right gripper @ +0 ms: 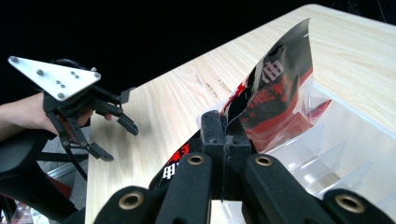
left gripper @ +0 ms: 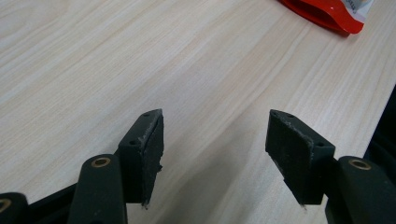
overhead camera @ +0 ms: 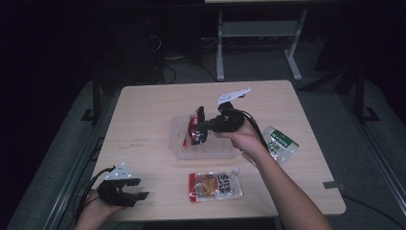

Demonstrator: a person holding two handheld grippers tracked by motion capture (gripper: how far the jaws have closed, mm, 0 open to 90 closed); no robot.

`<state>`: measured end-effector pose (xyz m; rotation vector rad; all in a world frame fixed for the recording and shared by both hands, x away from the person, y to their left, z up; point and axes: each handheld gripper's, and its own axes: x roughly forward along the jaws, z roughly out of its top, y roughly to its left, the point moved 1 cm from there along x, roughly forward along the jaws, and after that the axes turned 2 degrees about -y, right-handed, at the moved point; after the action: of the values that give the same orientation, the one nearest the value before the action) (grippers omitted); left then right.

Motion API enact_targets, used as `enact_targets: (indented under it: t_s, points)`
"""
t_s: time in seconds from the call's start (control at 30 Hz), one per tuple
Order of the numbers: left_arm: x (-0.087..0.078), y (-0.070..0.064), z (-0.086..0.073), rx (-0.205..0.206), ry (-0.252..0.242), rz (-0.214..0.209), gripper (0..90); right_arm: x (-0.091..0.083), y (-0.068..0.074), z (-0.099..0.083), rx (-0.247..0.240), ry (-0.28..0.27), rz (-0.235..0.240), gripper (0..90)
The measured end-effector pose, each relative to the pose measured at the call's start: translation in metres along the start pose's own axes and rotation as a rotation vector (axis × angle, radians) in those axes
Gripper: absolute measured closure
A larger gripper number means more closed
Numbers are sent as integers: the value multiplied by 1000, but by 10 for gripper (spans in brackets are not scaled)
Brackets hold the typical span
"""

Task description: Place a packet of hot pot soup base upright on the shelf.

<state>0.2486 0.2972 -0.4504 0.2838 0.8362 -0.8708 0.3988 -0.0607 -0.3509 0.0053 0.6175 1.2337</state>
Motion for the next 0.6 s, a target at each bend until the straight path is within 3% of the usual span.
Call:
enact_targets:
  t_s: [0.6]
  points:
    - [2, -1, 0, 2, 9, -15, 361, 31, -14, -1, 39, 38, -12, 899]
